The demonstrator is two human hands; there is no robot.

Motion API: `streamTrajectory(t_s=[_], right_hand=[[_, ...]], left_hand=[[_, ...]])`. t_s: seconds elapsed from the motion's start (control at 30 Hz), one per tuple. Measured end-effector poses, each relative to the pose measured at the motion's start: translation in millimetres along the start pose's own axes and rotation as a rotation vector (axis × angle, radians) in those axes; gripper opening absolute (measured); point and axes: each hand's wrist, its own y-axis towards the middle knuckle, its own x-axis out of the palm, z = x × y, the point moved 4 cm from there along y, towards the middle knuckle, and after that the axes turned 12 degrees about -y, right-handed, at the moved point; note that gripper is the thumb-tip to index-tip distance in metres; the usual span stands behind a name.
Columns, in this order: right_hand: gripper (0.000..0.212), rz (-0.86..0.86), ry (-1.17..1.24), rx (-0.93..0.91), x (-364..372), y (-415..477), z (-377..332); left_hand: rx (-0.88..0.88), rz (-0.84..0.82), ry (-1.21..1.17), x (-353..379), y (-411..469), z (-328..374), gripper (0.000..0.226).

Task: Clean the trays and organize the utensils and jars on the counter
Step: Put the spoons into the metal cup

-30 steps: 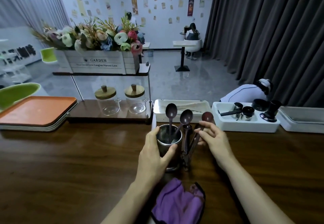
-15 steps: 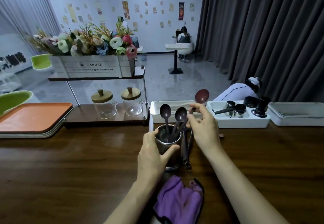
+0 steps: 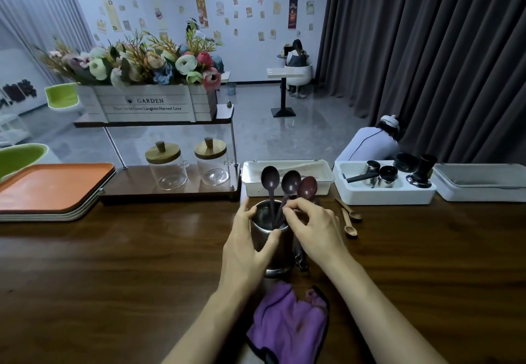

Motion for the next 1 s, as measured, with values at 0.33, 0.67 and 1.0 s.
streamTrajectory(t_s=[0.33, 0.67, 1.0], right_hand=[[0.020, -0.150, 0.792, 0.148, 19.2, -7.9, 31.9], [0.018, -0.190, 0.368, 0.425, 48.6, 0.9, 90.2], [0.022, -0.213, 0.017, 0.307, 67.4, 10.1, 74.4]], left_hand=[[-0.064, 0.100, -0.020, -2.1, 2.9, -5.2, 0.058], [0.039, 0.095, 0.141, 0.6, 5.8, -1.9, 0.061], [0.052, 0.114, 0.182, -2.9, 2.9, -3.2, 0.064]])
